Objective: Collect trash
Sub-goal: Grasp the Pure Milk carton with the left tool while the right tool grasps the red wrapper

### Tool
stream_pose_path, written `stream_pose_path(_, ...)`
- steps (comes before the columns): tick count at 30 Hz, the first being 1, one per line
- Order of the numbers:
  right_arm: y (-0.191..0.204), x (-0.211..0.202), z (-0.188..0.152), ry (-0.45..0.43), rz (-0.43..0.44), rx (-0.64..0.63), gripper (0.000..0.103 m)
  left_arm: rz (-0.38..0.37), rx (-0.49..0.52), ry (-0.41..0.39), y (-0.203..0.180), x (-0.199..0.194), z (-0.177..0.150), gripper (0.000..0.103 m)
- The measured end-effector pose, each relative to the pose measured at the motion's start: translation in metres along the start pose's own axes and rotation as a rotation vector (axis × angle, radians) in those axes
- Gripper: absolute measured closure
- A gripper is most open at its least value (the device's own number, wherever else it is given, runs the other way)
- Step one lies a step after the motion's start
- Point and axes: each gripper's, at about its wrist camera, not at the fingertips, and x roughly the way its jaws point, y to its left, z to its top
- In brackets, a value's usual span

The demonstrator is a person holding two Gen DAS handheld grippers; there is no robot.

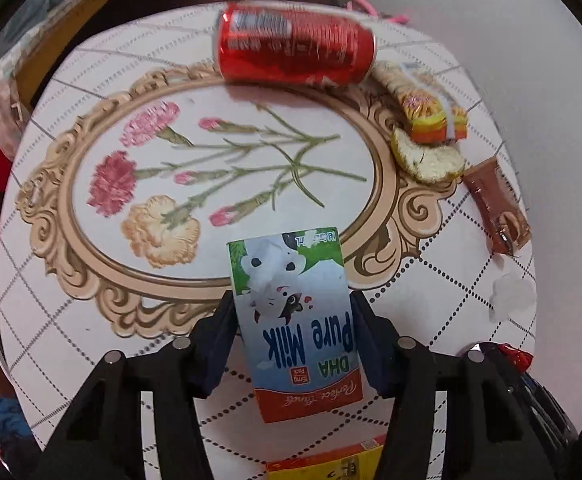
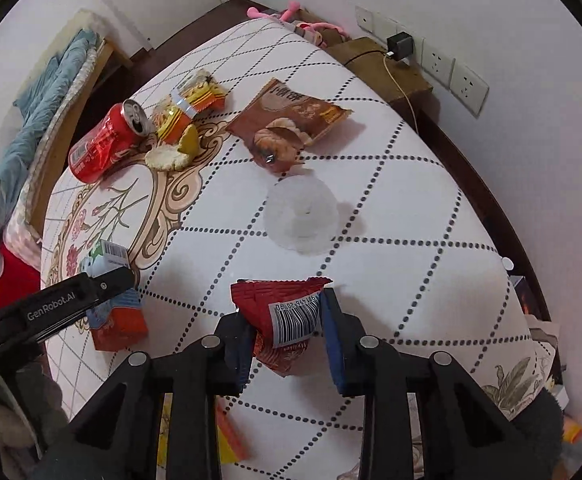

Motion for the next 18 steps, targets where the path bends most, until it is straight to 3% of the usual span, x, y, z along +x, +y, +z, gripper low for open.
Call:
stream_pose_path(8, 0.025, -0.021, -0.01, -0.021, 0.051, -0.058, 0.072, 0.071, 0.046, -0.188, 0.015, -0.067, -0.023, 0.052)
stream_pose_path(18, 0.1, -0.082, -0.025, -0.076, 0.198, -0.189, 0.072, 0.103, -0.033, -0.397, 0.113, -0.186, -0.043, 0.052)
